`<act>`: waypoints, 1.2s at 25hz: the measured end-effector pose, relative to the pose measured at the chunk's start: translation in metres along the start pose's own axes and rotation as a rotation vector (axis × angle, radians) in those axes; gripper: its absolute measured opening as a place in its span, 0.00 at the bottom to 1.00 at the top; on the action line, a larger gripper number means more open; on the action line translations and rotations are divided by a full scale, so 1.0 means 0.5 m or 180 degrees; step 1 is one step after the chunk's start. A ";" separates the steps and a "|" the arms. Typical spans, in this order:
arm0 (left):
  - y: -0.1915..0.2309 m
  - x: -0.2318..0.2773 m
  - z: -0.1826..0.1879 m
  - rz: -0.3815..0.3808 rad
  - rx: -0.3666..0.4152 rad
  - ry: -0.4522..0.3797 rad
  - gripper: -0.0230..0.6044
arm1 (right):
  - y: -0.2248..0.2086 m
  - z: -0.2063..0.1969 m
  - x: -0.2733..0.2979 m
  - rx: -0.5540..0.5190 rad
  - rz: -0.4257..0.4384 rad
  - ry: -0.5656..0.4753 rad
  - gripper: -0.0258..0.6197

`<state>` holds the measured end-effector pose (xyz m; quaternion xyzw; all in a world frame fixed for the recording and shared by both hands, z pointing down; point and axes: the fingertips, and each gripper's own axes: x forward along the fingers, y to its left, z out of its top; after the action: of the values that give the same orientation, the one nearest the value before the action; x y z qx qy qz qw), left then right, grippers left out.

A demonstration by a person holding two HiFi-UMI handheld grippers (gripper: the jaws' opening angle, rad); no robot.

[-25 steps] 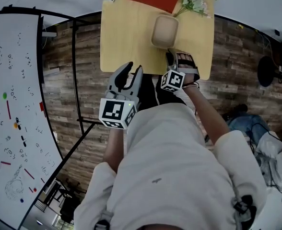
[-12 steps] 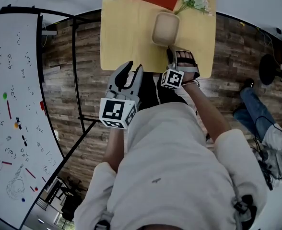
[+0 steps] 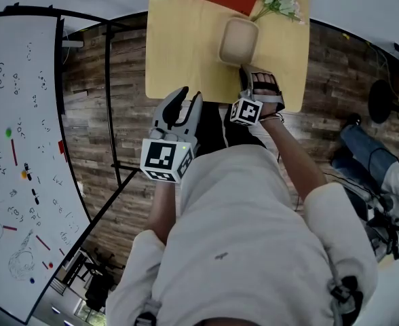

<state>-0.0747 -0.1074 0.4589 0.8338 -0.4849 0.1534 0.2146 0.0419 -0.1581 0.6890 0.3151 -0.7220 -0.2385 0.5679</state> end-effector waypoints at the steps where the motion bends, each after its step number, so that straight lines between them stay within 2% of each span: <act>1: 0.001 0.000 0.000 0.0001 0.0000 0.0002 0.22 | -0.001 0.000 0.000 0.0007 -0.0005 0.0000 0.16; 15: 0.006 -0.002 0.006 -0.0012 0.0028 -0.0004 0.22 | -0.005 0.011 -0.007 0.0099 -0.0035 -0.0063 0.12; 30: 0.006 -0.006 0.014 0.0002 0.0033 -0.0063 0.22 | -0.012 0.017 -0.018 0.0174 0.0042 -0.0116 0.12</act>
<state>-0.0784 -0.1102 0.4522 0.8363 -0.4864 0.1477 0.2055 0.0361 -0.1559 0.6767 0.3214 -0.7405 -0.2207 0.5474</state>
